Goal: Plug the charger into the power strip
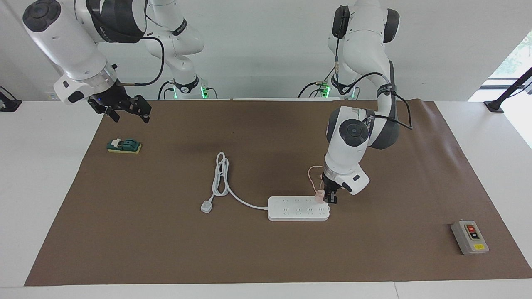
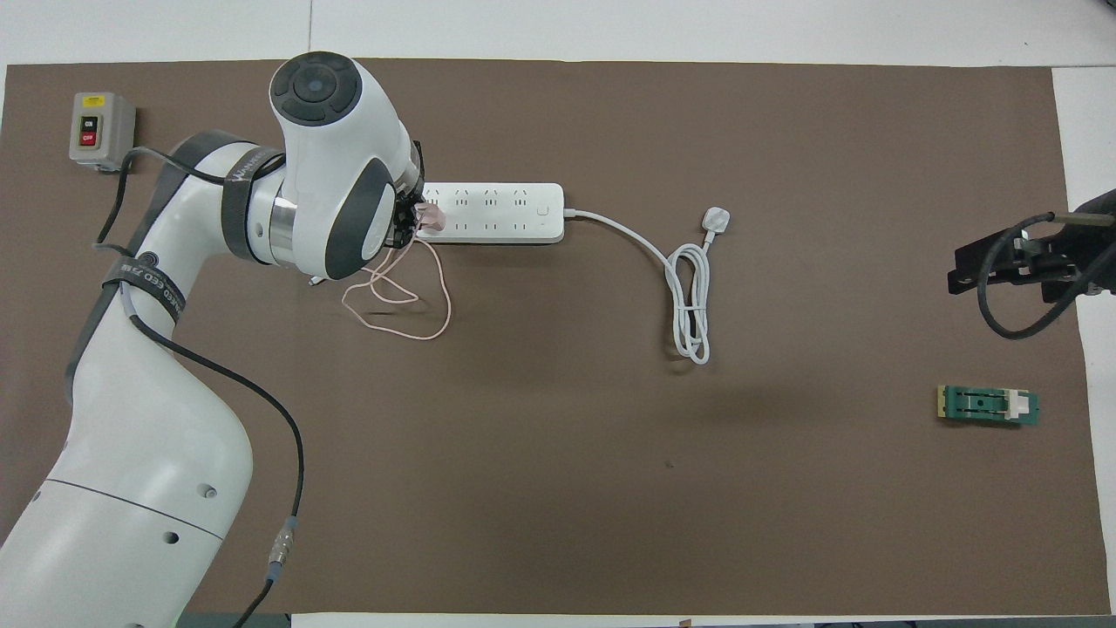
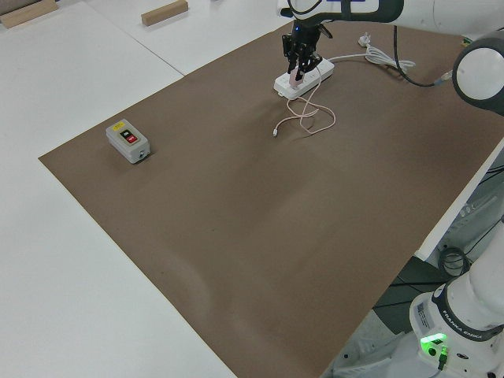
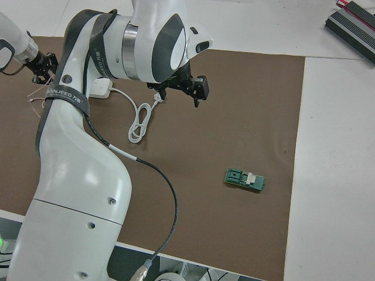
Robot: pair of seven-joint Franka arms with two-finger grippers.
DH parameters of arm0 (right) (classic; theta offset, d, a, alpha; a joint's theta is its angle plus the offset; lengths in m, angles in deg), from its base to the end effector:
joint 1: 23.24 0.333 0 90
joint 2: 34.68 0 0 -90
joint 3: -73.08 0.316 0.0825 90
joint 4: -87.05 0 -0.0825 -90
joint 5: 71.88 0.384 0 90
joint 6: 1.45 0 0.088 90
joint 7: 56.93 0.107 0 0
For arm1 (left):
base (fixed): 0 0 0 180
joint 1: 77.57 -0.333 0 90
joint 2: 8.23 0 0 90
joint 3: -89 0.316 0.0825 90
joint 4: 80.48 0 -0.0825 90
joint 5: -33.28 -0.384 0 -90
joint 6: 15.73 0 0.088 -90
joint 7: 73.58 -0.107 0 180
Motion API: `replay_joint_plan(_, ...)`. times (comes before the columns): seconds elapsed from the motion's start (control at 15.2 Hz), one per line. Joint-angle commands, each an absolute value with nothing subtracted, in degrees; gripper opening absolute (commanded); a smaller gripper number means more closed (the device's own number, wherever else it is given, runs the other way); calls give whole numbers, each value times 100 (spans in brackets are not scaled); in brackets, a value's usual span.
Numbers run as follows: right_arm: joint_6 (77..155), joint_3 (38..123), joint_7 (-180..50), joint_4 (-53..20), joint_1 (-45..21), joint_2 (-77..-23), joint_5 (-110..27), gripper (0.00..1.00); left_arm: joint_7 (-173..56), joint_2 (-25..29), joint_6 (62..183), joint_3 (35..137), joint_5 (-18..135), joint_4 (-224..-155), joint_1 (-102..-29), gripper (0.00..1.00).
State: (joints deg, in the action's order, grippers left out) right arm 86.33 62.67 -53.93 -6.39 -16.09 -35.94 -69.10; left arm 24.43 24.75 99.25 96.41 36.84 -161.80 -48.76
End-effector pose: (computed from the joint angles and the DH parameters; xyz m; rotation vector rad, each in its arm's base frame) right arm 0.5528 -0.0251 0.5814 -3.0865 0.1707 0.1862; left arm 0.6572 -0.2800 0.3669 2.4547 1.9481 0.0316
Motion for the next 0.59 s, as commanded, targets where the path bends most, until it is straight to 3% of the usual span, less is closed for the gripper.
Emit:
replay_joint_plan(0.0,8618,6288,-5517,-690,-1656,-3521,-7021,100,2389,2517,10046,9655,3732,-16292,-4883,0)
replay_joint_plan(0.53,8618,6288,-5517,-690,-1656,-3521,-7021,100,2389,2429,9941,9655,3732,-16503,-4839,0)
